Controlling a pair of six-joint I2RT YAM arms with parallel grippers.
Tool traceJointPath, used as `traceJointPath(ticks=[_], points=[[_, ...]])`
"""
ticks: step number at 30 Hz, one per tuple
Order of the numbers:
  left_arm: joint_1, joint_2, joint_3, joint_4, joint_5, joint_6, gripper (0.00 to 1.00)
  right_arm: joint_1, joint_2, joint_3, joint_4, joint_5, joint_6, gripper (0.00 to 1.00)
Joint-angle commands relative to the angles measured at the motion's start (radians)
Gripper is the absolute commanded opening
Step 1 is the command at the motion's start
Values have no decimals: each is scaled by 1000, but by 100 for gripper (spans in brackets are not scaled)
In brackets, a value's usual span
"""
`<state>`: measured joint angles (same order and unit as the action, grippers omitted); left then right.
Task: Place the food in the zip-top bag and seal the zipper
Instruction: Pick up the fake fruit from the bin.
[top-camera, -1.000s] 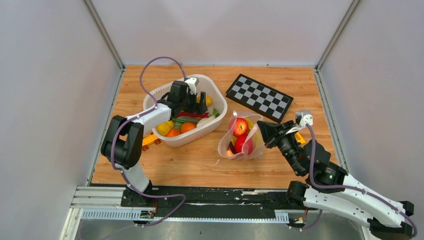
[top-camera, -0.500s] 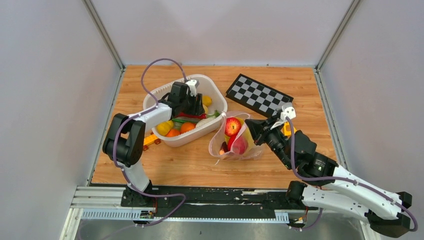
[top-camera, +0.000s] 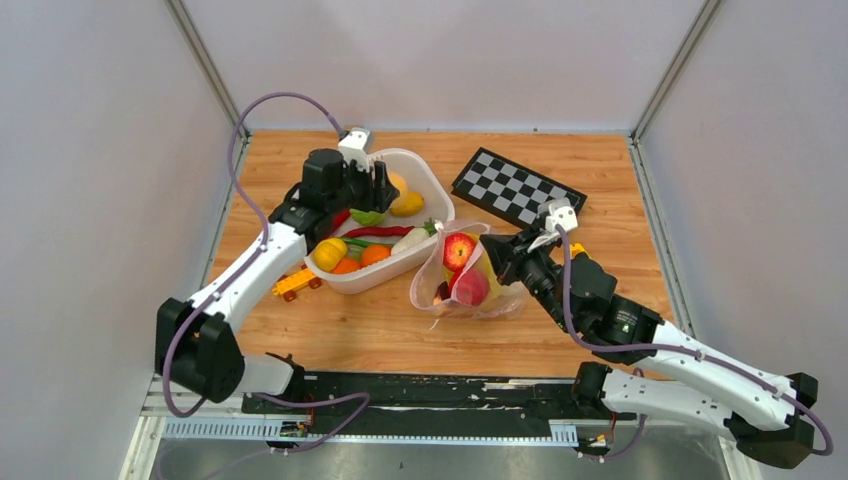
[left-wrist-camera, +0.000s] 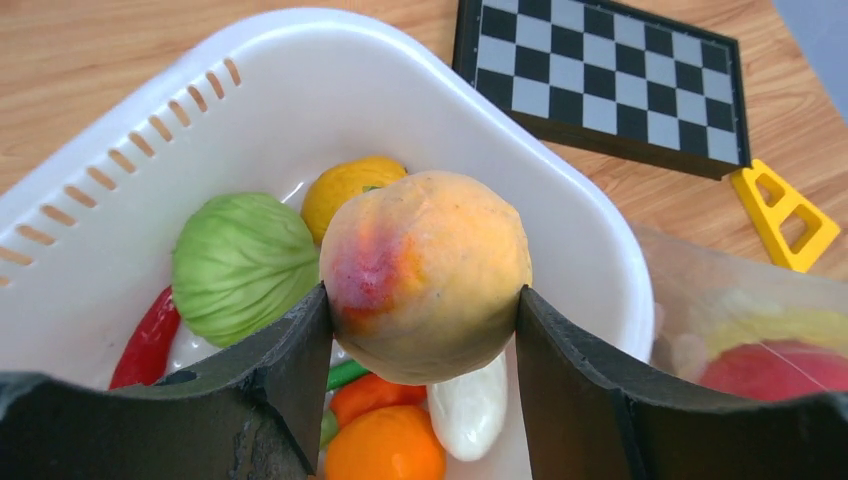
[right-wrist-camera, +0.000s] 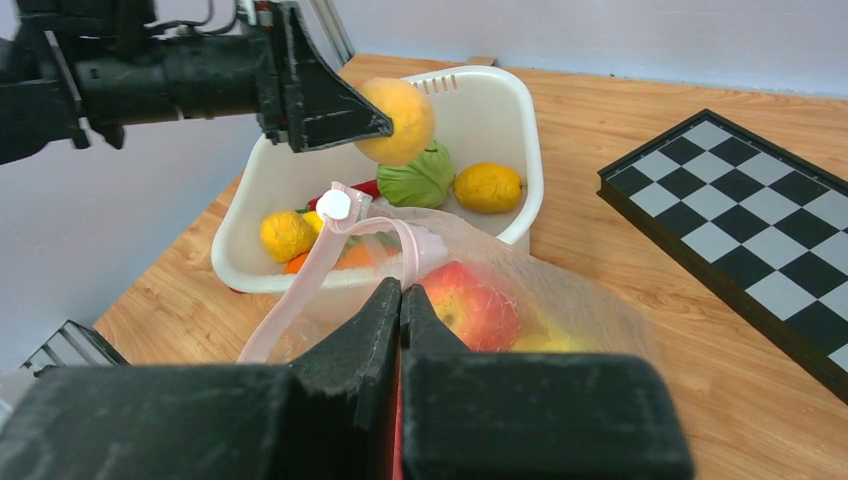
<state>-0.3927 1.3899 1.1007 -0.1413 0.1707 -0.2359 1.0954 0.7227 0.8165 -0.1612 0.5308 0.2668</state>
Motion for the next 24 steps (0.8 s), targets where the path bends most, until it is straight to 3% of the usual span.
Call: traceJointPath(ticks=[1, 12, 20, 24], points=[[1, -116, -20, -45, -20, 21, 53, -9, 43, 68, 61, 32, 46, 0], [2, -370, -37, -153, 26, 4, 53, -117, 203, 168, 62, -79, 87, 0], [0, -533, -103, -10, 330, -106, 55, -189, 181, 120, 103, -177, 157, 0], [-15, -519, -120, 42, 373, -140, 55, -199, 168, 99, 122, -211, 181, 0]])
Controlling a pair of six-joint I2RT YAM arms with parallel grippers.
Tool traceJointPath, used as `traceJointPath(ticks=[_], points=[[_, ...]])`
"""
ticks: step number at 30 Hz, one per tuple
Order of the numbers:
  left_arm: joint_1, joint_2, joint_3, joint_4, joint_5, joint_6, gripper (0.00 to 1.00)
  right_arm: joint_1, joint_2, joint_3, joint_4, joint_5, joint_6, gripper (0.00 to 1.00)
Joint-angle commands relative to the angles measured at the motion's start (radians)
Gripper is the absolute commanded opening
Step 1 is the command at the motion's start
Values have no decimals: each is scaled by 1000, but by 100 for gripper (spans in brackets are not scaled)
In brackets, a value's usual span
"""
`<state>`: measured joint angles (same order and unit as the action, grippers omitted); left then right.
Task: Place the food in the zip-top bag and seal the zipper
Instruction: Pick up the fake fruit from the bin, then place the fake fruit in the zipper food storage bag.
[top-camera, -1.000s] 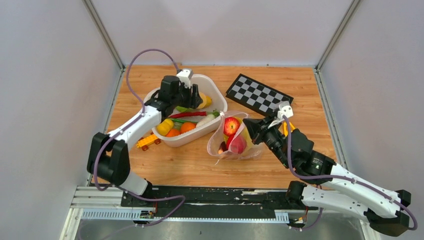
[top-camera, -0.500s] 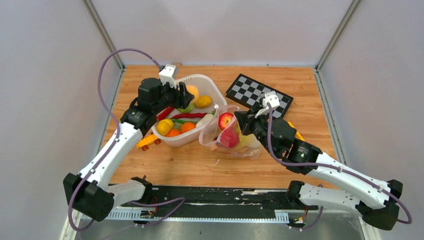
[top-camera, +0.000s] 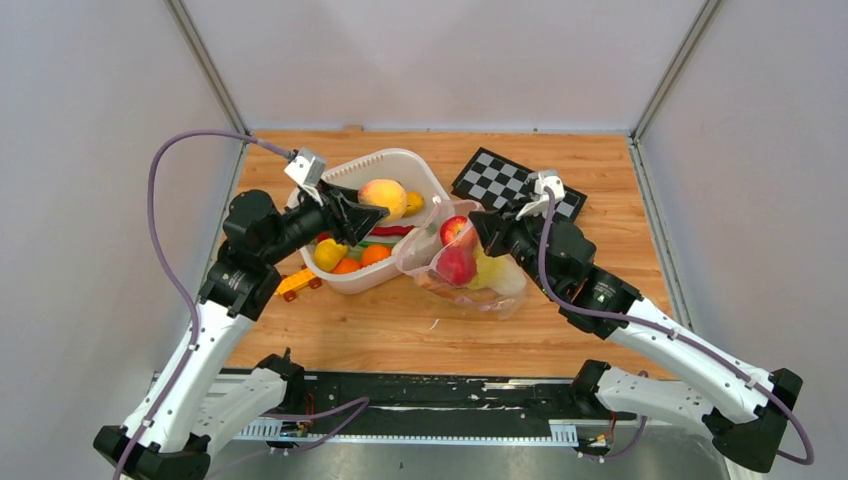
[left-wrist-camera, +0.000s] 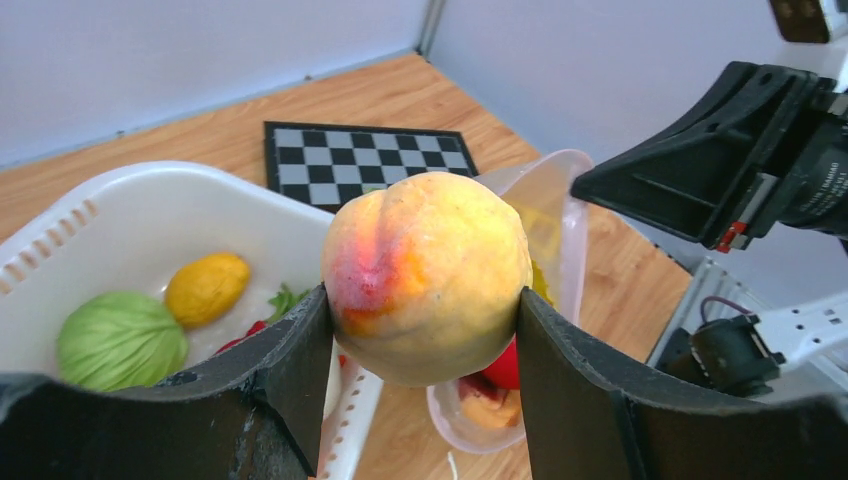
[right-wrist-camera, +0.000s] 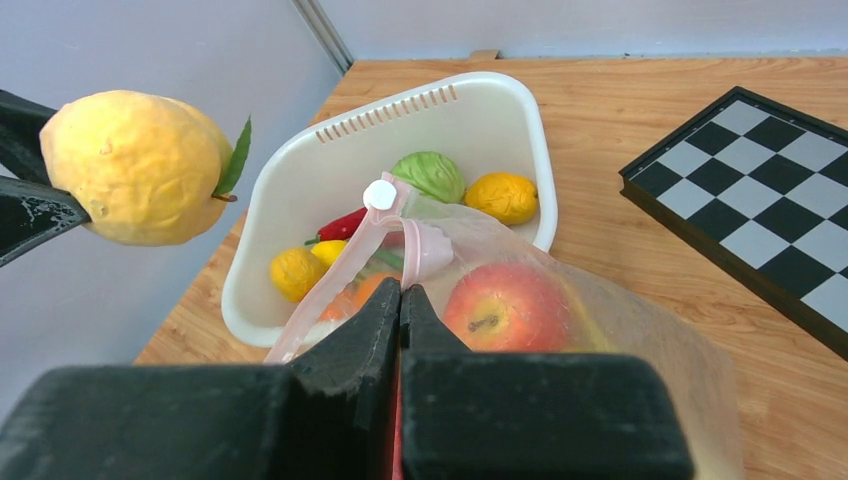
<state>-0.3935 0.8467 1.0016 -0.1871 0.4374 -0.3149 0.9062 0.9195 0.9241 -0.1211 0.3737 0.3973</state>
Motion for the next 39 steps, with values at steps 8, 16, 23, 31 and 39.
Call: traceJointPath(ticks=[8, 16, 23, 31, 39], points=[[-154, 86, -13, 110, 34, -46, 56, -10, -51, -18, 102, -89, 70, 0], [-194, 116, -22, 138, 35, -50, 56, -12, -90, -34, 96, -80, 86, 0], [-265, 159, 22, 69, 19, -2, 56, -12, -96, -52, 108, -94, 106, 0], [-268, 114, 123, -111, -94, 95, 58, -15, -95, -56, 112, -98, 100, 0], [-292, 173, 104, -56, -9, 43, 58, -21, -99, -58, 141, -109, 100, 0]])
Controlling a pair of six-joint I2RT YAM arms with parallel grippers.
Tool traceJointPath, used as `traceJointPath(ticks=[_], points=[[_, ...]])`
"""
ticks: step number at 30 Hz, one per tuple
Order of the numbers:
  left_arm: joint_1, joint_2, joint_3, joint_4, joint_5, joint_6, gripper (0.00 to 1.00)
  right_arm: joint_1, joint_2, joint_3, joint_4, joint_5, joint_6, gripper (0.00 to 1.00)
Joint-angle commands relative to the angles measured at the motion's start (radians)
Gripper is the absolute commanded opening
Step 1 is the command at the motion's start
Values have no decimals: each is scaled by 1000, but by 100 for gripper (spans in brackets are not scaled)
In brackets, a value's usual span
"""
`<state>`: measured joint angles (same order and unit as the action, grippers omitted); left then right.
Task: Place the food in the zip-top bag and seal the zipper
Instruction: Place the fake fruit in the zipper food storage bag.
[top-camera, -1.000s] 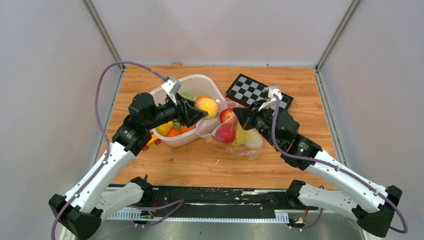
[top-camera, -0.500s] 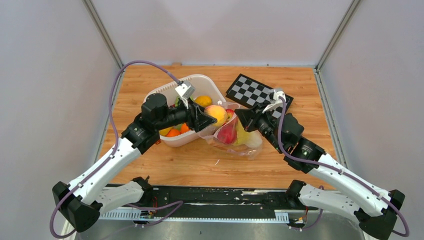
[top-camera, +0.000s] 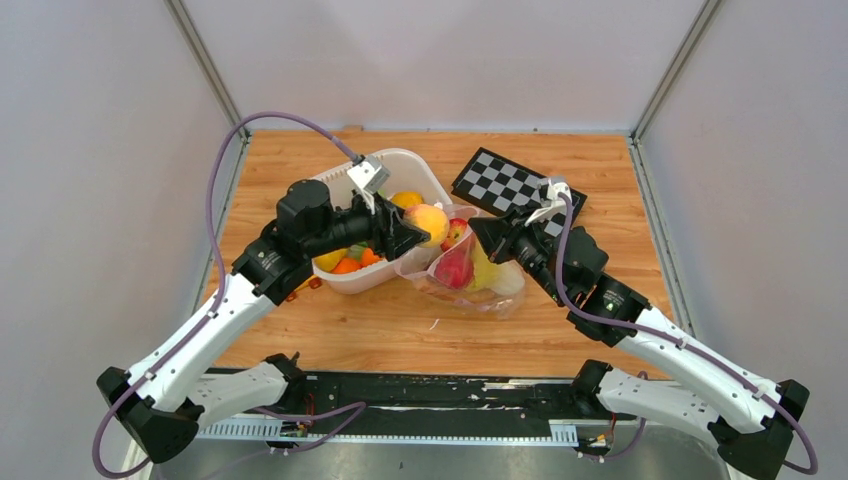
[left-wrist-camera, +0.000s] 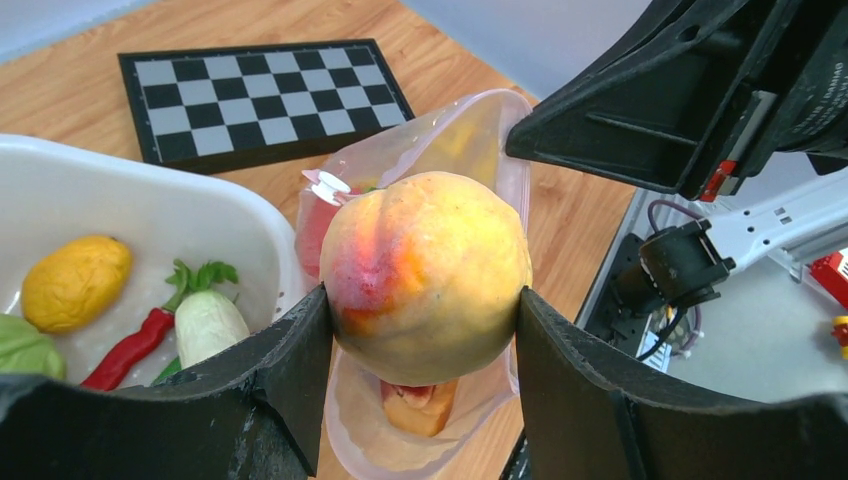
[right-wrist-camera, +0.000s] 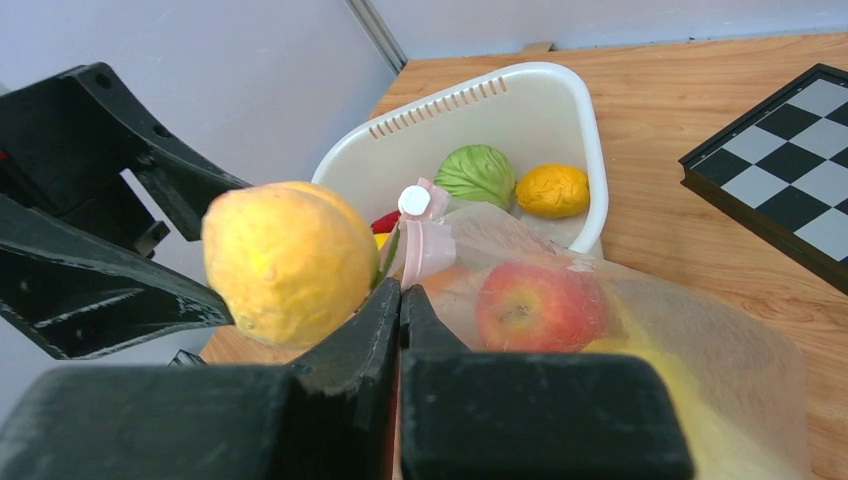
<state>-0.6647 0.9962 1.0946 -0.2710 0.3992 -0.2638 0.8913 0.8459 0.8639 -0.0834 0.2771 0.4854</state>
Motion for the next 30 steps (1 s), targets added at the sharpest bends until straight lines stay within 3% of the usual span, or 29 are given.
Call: traceJointPath(ticks=[1, 7, 20, 30], points=[[-26, 28, 12, 32, 31, -9, 58, -6, -28, 1, 106, -13, 12, 0], [-95, 76, 100, -106, -19, 74, 59, -8, -40, -5, 105, -8, 12, 0], [-110, 102, 91, -105, -234, 50, 59, -9, -48, -3, 114, -35, 14, 0], [-132, 147, 97, -32, -193, 10, 59, -10, -45, -10, 134, -71, 30, 0]])
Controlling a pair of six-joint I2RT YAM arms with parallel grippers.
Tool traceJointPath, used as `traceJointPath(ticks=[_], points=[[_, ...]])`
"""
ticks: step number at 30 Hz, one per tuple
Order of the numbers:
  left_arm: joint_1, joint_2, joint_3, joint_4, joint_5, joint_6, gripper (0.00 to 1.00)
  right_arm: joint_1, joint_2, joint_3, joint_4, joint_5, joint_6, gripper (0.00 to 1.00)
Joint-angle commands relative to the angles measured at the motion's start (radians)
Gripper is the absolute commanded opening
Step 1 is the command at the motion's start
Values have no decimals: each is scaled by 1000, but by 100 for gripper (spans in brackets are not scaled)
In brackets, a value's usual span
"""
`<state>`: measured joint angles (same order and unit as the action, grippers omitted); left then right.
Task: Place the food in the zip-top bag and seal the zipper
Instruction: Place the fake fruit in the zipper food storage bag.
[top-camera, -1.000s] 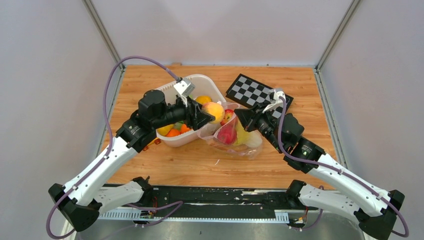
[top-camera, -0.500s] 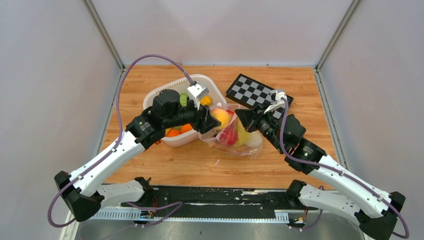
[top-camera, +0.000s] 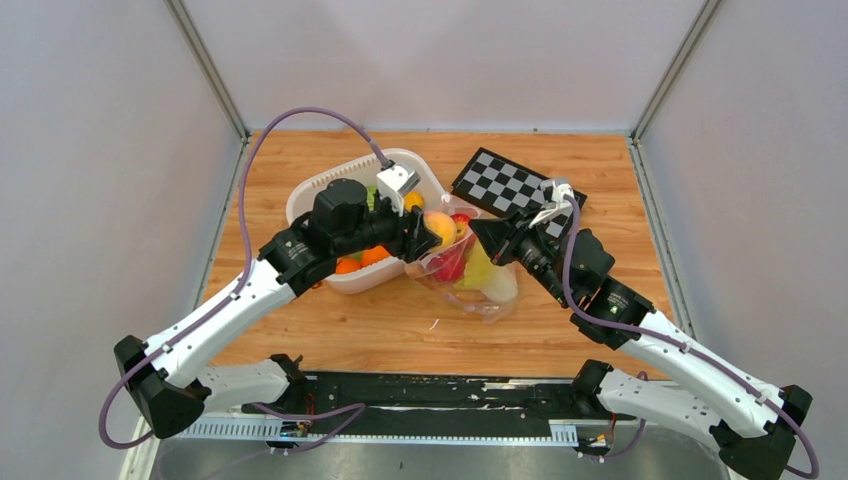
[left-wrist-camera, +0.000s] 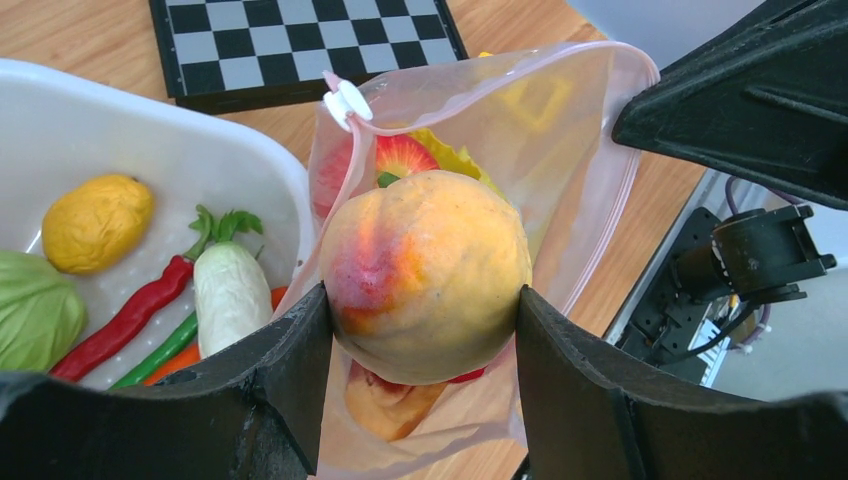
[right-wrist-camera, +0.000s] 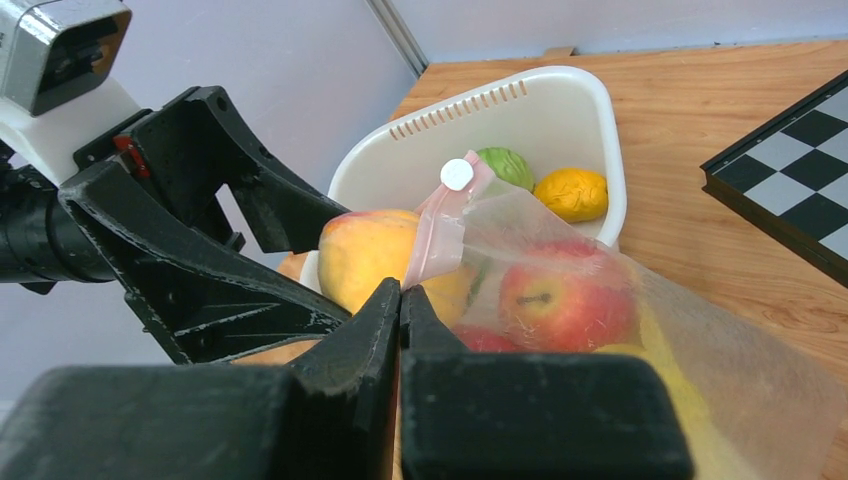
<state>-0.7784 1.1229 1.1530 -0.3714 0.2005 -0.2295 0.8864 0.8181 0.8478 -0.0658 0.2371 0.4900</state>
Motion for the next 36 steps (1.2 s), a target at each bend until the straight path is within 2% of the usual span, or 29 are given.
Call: traceJointPath(ticks=[1, 11, 15, 21, 25, 27, 30, 33, 36], points=[[-21, 25, 34, 82, 4, -33, 59, -4, -15, 4, 121, -35, 28, 0], [-31, 44, -30, 240, -26, -108, 61, -5, -13, -7, 144, -56, 52, 0], [-32, 66, -57, 307, 40, -147, 64, -5, -25, -22, 157, -51, 63, 0], [-32, 104, -80, 366, 118, -177, 71, -4, -37, -35, 158, -41, 72, 0], [-32, 91, -94, 412, 141, -179, 82, -4, -57, -46, 148, -19, 73, 0], [-32, 97, -79, 384, 165, -152, 88, -4, -70, -52, 141, -2, 72, 0], [-32, 107, -53, 315, 167, -131, 90, -6, -84, -59, 132, 20, 70, 0], [-32, 84, -59, 315, 155, -128, 89, -11, -87, -58, 121, 25, 68, 0], [-32, 63, -52, 302, 152, -111, 79, -18, -84, -58, 116, 21, 69, 0]])
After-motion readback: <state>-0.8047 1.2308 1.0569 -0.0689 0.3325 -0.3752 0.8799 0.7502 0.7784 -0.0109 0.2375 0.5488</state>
